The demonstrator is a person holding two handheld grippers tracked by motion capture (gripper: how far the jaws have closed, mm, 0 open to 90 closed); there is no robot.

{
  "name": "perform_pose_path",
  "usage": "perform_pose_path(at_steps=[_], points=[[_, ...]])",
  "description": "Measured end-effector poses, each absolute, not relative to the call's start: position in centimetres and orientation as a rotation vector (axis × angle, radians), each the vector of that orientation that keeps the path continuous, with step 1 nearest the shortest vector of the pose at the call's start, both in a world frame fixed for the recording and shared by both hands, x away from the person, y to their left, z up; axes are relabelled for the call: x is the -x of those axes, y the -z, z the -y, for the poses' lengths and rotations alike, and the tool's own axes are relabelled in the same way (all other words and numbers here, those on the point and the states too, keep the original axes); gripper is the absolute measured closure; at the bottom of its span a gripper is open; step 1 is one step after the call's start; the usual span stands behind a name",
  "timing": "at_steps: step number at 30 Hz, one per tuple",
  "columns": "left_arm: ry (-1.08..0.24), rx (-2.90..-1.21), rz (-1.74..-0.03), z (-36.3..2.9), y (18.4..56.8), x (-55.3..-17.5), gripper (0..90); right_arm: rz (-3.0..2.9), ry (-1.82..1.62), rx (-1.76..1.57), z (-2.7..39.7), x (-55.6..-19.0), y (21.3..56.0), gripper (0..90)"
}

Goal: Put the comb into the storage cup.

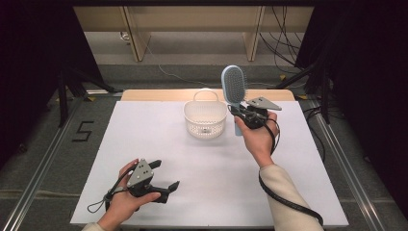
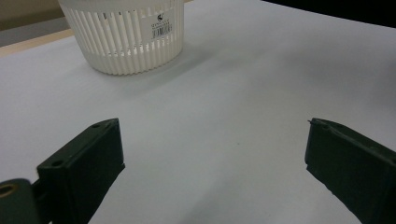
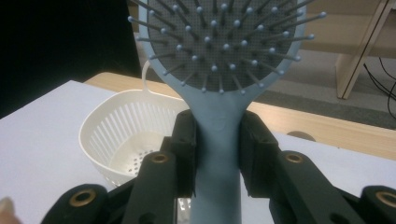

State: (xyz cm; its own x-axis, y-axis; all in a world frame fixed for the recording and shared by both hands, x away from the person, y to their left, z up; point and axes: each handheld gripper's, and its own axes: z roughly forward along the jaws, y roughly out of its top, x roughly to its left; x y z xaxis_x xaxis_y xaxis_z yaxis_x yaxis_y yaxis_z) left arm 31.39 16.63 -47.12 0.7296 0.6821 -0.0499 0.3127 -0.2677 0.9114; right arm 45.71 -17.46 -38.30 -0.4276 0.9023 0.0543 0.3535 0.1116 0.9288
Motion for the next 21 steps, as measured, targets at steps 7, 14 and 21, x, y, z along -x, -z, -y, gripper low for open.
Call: perform_pose_path(at_steps=[7,14,21], points=[[-0.433,-1.865,-0.771,-16.62,47.11,-31.39,3.9,-1.844,-1.31,-1.215,17.34,-45.8,38.13,70.3],[-0.433,-1.865,-0.771,-16.62,47.12,-31.4,4.0,-1.843,-1.31,-1.211,17.2,-45.88,37.94,70.3],[-0.433,-1.864,-0.772,-16.63,47.11,-31.39,4.0,-1.843,-1.312,-1.206,17.0,-45.99,37.78,70.3]])
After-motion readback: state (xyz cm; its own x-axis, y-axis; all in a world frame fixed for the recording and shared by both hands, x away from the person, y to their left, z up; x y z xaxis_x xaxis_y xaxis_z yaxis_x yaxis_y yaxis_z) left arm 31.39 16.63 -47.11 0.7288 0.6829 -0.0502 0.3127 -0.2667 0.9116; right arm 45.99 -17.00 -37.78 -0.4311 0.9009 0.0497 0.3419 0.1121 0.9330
